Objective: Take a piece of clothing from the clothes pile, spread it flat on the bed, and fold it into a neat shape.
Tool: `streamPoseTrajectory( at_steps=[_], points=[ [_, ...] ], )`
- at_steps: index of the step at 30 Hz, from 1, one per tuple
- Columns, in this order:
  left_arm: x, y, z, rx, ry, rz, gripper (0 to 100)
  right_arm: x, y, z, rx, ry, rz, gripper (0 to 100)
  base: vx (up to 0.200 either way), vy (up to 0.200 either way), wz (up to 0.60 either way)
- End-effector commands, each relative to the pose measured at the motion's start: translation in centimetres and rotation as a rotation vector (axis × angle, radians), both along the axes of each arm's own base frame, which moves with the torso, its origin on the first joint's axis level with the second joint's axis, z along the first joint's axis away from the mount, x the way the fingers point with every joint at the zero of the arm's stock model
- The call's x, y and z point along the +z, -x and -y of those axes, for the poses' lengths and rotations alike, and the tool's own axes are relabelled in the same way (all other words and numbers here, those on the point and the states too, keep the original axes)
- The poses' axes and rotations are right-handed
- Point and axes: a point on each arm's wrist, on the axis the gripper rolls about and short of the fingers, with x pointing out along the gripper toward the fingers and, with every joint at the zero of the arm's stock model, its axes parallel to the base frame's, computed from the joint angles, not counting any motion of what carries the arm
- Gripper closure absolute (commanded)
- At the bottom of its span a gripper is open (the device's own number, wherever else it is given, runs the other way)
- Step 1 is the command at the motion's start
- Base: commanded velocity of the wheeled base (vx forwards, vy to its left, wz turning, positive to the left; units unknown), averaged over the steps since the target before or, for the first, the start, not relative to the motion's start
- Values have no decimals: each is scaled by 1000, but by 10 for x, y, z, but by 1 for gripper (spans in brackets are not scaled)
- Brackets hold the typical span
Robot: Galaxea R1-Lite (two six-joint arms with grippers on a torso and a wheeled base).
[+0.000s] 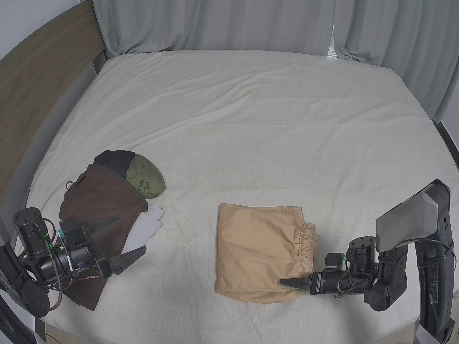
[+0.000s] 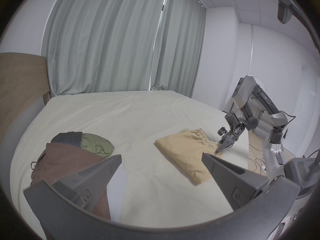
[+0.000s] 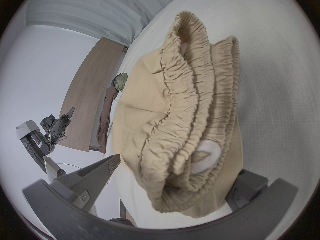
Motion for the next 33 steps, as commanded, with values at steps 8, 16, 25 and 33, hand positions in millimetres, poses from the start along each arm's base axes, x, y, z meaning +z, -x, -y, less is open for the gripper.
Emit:
streamPoseTrajectory(
  at_steps=[8,16,25,33],
  points=[
    [3,1,1,-5,2,19,0,0,1,0,2,0,-2,100,0,0,0],
    [5,1,2,-11,3,25,0,1,1,0,2,0,0,100,0,0,0],
    [6,2,2,-28,5,34,0,1,2,-3,15,-1,3,100,0,0,0],
    [7,2,4,-45,8,41,0,25,1,-7,26,-31,79,100,0,0,0]
  ],
)
